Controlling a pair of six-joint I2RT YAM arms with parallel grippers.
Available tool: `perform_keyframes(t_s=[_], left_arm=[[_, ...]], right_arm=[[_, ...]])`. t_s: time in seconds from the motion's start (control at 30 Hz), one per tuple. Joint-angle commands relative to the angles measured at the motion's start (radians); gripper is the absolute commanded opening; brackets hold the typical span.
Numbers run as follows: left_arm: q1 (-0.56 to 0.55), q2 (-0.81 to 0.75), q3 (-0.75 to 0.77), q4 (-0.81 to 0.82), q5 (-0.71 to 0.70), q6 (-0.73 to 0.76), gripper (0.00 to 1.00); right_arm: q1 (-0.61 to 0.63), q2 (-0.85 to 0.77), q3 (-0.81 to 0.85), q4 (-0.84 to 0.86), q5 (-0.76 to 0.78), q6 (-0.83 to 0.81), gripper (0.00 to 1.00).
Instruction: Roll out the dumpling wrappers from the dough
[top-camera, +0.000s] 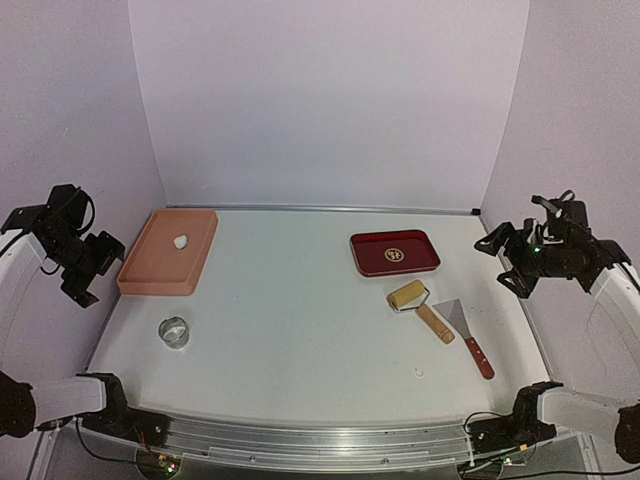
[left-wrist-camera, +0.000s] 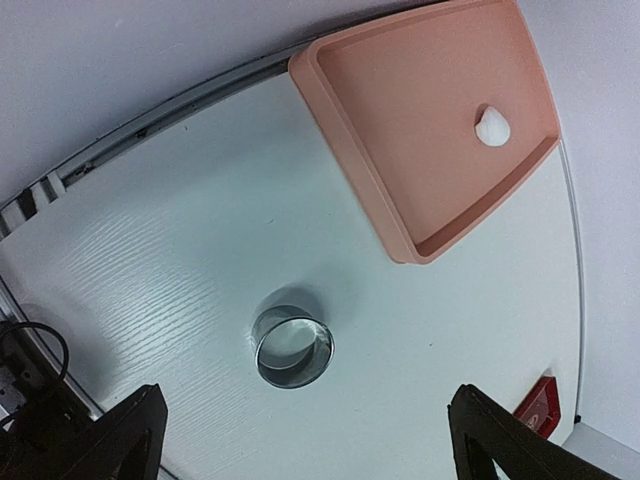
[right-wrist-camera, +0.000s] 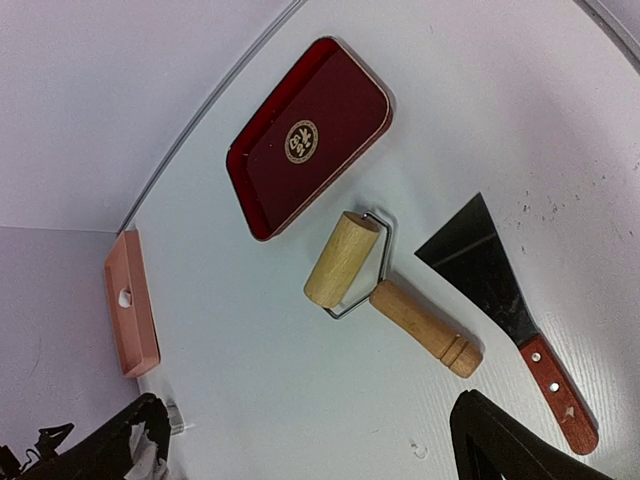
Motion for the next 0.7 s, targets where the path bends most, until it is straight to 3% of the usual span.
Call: perform_keyframes(t_s=[0.0,0.27,0.67], left_arm=[[0.004,-0.019,0.014,0.006,-0.042,0.003,1.00],[0.006,0.019,0.045,0.043,-0.092,-0.066,1.00],[0.011,0.312,0.055,0.264,-0.020,-0.201,0.95]], right_arm=[[0.002,-0.028,0.041,0.029,-0.002,0.033,0.98],[0.002,-0.082,-0.040,0.013,-0.024,0.071,0.98],[0.002,-0.080,0.004,-0.081,-0.021,0.025,0.98]])
